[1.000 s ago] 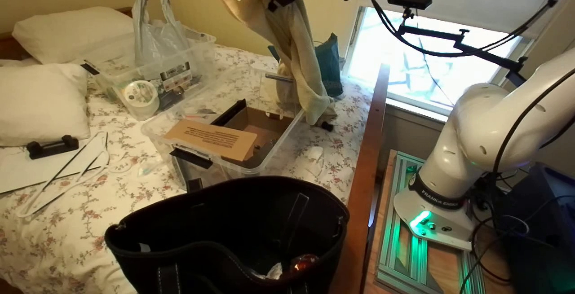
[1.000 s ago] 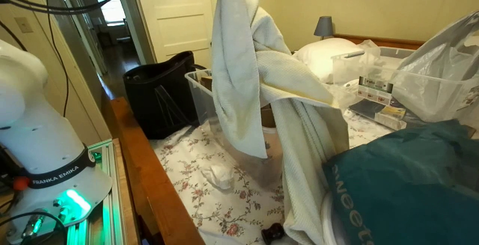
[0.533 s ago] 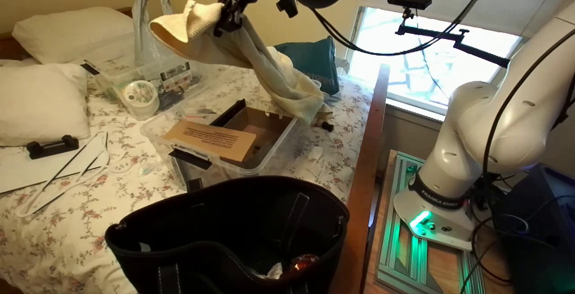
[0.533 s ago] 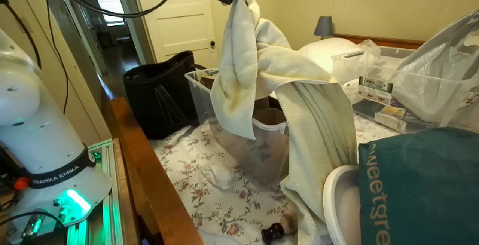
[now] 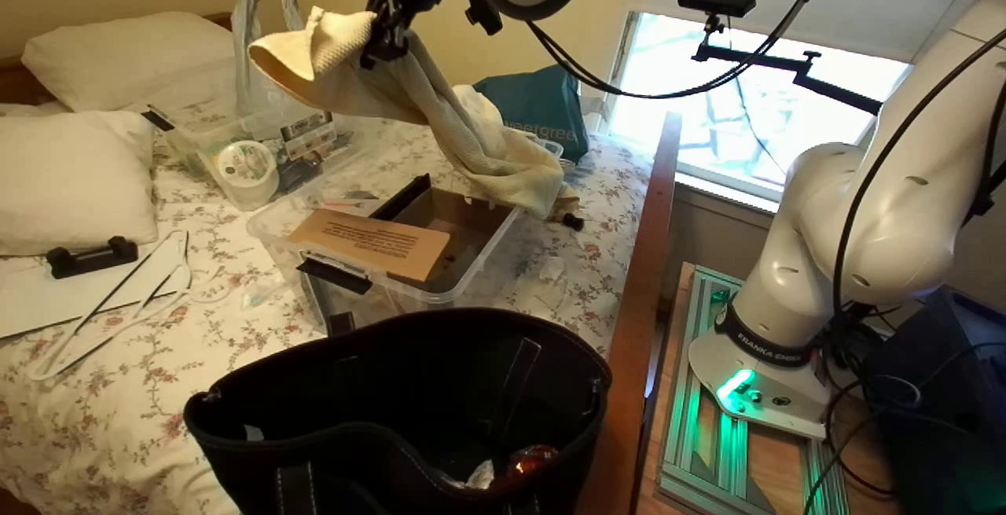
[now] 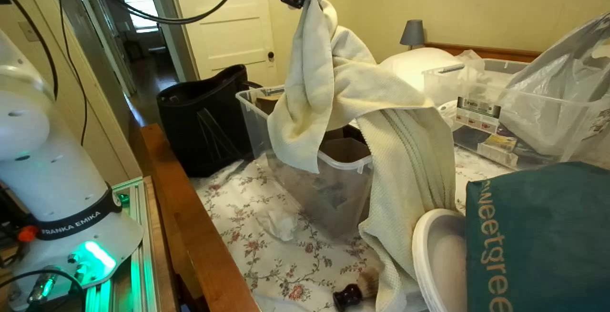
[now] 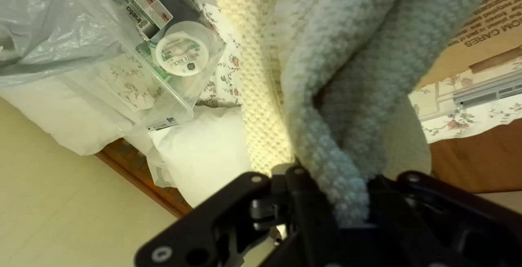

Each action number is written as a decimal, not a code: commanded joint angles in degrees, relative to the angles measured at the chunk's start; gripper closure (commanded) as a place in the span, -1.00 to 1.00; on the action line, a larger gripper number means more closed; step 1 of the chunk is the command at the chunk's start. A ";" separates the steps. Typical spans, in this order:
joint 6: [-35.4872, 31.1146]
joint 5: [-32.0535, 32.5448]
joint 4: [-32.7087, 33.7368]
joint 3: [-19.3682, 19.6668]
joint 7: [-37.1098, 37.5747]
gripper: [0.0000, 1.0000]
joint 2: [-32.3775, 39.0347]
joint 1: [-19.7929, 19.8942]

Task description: Put the towel inside the dish

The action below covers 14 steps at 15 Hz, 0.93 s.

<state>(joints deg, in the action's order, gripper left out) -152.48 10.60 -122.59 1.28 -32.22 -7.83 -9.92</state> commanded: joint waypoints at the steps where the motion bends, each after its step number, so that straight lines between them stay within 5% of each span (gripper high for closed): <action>1: 0.14 -3.19 1.70 -2.42 -1.83 0.92 0.24 -0.57; 8: 10.70 -15.23 11.18 -8.13 -14.98 0.92 3.27 -6.15; 14: 21.13 -17.33 22.44 -12.85 -23.75 0.92 9.34 -7.23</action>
<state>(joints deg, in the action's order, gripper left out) -134.57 -2.26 -110.17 -8.77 -51.33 -4.26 -15.18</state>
